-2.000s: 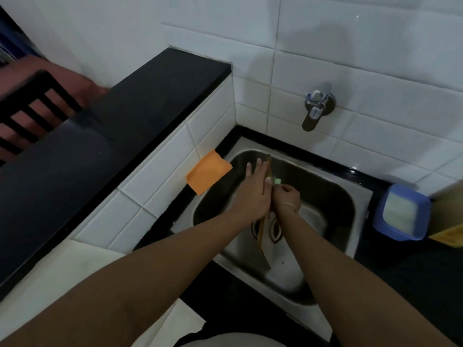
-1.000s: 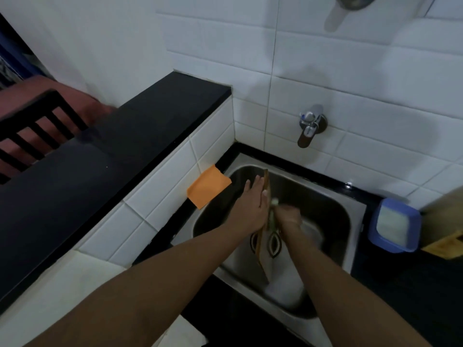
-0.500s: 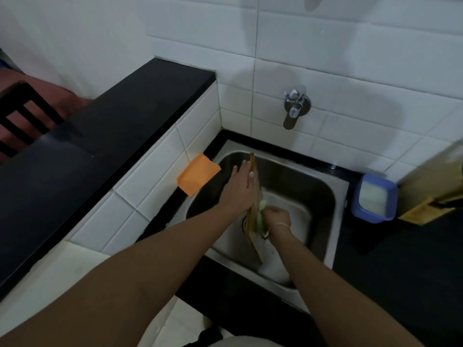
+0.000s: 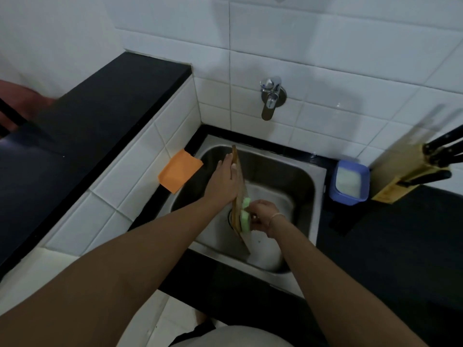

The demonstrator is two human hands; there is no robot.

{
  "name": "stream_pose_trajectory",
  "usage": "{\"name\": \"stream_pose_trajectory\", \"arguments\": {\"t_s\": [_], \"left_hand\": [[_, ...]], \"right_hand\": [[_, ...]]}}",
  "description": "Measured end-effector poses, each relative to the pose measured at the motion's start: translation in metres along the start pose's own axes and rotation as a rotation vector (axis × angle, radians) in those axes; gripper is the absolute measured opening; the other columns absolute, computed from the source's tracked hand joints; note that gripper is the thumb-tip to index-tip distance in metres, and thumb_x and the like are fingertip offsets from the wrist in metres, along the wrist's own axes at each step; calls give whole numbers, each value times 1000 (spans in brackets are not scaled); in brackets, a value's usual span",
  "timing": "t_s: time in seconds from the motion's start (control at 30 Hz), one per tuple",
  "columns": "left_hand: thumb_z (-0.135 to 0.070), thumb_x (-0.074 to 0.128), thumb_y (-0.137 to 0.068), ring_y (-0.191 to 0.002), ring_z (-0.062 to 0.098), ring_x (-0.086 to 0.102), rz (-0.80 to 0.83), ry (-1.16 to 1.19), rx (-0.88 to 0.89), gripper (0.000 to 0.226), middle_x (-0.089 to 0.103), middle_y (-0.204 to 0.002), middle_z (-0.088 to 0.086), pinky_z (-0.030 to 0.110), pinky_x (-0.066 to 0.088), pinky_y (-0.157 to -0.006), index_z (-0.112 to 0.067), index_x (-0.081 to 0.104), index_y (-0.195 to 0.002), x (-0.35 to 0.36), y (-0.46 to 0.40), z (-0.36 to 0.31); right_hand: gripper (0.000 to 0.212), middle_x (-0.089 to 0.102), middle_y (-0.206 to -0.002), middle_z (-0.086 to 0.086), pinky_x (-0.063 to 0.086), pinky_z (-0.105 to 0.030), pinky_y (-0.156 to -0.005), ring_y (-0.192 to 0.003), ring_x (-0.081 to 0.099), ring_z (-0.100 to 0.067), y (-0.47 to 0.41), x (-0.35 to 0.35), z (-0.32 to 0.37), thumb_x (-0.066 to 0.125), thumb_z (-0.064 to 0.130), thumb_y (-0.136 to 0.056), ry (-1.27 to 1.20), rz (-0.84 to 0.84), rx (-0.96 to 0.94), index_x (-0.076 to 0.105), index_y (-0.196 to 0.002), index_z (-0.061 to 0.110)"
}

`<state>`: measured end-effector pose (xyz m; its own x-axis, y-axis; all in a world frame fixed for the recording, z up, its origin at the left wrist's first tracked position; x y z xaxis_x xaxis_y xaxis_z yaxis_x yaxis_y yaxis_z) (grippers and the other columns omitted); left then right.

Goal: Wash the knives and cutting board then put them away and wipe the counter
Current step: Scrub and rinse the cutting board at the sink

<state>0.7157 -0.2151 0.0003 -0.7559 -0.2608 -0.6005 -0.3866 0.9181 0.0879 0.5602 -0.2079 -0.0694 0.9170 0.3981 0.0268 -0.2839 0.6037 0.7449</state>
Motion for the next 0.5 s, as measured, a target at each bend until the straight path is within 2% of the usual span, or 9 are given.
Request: {"name": "stream_pose_trajectory", "arguments": {"t_s": [0.07, 0.13, 0.17, 0.23, 0.3, 0.4, 0.5], "left_hand": [[-43, 24, -110, -150, 32, 32, -7, 7, -7, 58, 34, -163, 9, 52, 34, -118, -16, 25, -161, -3, 1, 3], [-46, 22, -108, -148, 33, 36, -17, 3, -13, 61, 38, -161, 10, 52, 37, -117, -16, 25, -161, -9, 1, 7], [-46, 22, -107, -148, 33, 36, -20, -6, -16, 62, 38, -161, 10, 52, 37, -116, -16, 26, -161, -11, 1, 9], [-45, 22, -109, -148, 33, 35, -21, -22, -22, 60, 37, -162, 10, 52, 35, -117, -15, 25, -161, -17, 2, 14], [-48, 21, -108, -148, 32, 35, -19, -20, -30, 62, 38, -161, 10, 52, 34, -118, -15, 25, -161, -22, 3, 19], [-40, 24, -111, -152, 28, 28, -32, -30, -41, 56, 32, -164, 9, 45, 26, -123, -13, 25, -160, -30, 8, 22], [-35, 26, -112, -150, 27, 31, -44, -27, -48, 52, 34, -163, 11, 33, 24, -121, -12, 28, -159, -35, 9, 25]], "right_hand": [[22, 62, -90, -14, 59, -36, -60, -75, 61, -26, 3, 7, 17, 63, 2, -93, 20, -24, -70, 57, -78, 17], [26, 59, -81, -9, 53, -27, -48, -68, 59, -20, 14, 18, 28, 64, -1, -92, -33, 70, -164, 54, -76, 16], [25, 59, -80, -8, 52, -27, -50, -67, 60, -19, 20, 25, 27, 66, -3, -91, -47, 149, -190, 54, -77, 15], [22, 60, -86, -13, 54, -37, -63, -77, 62, -26, 27, 34, 15, 68, -4, -89, -38, 275, -191, 55, -81, 12], [22, 59, -89, -16, 57, -40, -65, -80, 62, -30, 26, 35, -8, 68, -6, -88, -1, 314, -135, 54, -83, 10], [27, 58, -81, -13, 58, -35, -56, -65, 62, -22, 11, 28, -43, 67, -7, -89, 25, 239, -2, 52, -79, 13], [17, 60, -89, -13, 51, -33, -53, -69, 58, -22, -9, 16, -61, 67, 1, -91, -26, 31, 136, 59, -89, 16]]}}
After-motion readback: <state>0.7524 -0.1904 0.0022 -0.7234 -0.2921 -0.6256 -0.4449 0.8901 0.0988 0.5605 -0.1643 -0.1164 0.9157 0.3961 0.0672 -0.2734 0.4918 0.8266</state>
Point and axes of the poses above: each hand's wrist, its own y-axis away from the middle knuckle, its own x-axis out of the palm, z = x × y, the point moved 8 cm from there along -y, towards the middle knuckle
